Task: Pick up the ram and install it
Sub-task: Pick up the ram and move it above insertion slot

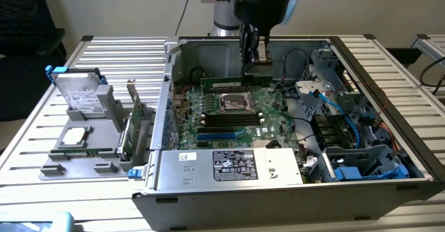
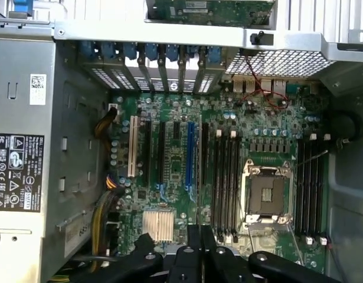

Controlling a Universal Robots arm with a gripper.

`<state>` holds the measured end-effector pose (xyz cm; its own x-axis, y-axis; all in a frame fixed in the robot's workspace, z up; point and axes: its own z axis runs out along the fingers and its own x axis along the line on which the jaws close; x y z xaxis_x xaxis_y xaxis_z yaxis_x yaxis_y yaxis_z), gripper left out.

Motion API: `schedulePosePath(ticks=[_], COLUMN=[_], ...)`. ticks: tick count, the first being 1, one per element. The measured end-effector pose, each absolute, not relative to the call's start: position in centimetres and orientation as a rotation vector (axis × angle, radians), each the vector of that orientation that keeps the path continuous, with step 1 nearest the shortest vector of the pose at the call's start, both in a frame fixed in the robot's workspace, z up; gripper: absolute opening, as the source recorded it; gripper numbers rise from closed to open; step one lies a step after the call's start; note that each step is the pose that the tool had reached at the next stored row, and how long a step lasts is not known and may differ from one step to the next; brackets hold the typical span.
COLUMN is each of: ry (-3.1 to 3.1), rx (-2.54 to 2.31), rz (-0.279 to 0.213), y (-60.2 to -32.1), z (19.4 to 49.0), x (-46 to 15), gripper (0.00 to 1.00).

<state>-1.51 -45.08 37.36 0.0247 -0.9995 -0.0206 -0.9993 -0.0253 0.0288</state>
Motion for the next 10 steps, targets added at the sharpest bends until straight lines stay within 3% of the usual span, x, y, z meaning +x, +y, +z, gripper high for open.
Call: schedulePosePath(ticks=[10], ry=[-2.190], rx=[2.246], rz=[-0.058], y=[-42.6], z=[37.3], x=[-1.4], gripper=[0.13])
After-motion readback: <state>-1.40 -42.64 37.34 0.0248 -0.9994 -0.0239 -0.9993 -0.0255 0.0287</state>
